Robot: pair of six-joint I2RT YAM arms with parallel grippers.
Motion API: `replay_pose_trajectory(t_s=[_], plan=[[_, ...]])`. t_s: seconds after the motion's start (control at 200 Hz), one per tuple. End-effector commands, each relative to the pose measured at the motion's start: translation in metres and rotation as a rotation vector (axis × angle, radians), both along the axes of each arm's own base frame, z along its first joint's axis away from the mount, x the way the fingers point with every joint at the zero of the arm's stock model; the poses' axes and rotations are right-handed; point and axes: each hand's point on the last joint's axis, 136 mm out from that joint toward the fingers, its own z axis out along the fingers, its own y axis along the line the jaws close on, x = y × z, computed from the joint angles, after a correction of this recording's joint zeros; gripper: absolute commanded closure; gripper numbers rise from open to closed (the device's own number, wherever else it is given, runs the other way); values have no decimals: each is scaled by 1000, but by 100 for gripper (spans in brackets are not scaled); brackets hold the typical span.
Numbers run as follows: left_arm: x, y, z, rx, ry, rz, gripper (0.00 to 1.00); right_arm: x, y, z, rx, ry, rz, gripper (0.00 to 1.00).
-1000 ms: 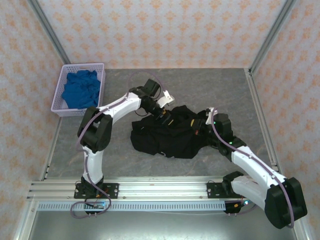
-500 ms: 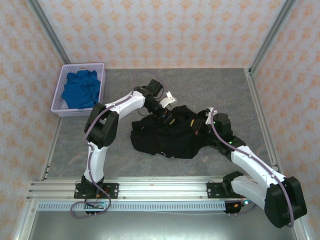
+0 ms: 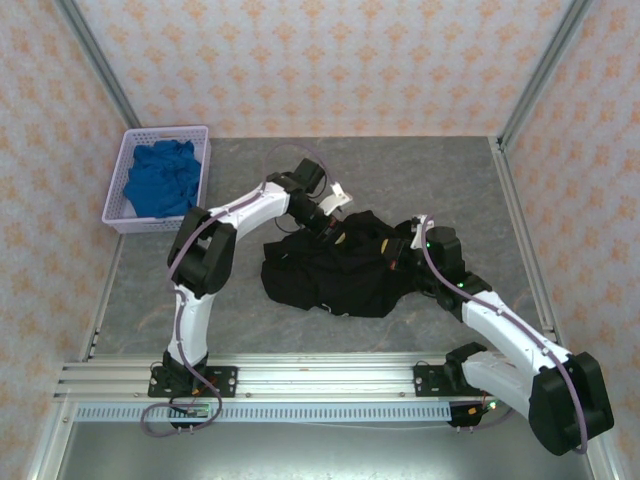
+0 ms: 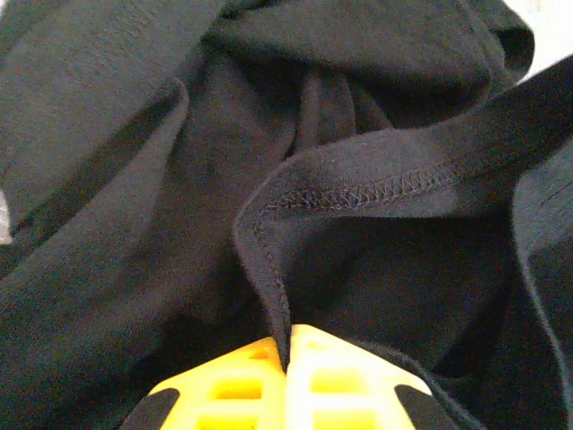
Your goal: Fold the inside-out t-shirt
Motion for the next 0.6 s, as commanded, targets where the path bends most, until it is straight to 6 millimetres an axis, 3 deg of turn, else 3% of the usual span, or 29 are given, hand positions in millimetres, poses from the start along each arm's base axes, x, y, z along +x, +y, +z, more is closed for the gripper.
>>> replay_pose_trajectory(t_s=[0.0,0.135,0.29,0.425,0.495,0.595], plan=[[17,14,55,-61,-136,113,100,8,-5,22,-27,-64,-22,100],[22,32,97,-140,-213,275,100,14,-5,43,-24,-115,-31,100],[12,57,115,-128,-221,451,100,27,18,67,-30,-176,-2,100],[-1,85,130,-81,-246,582,100,36,45,72,-55,-169,45,99],[-7,103,134,-46,-251,657,100,44,43,76,-62,-159,9,96],[-16,133,137,4,-241,785,100,55,19,83,-142,-153,-124,91]])
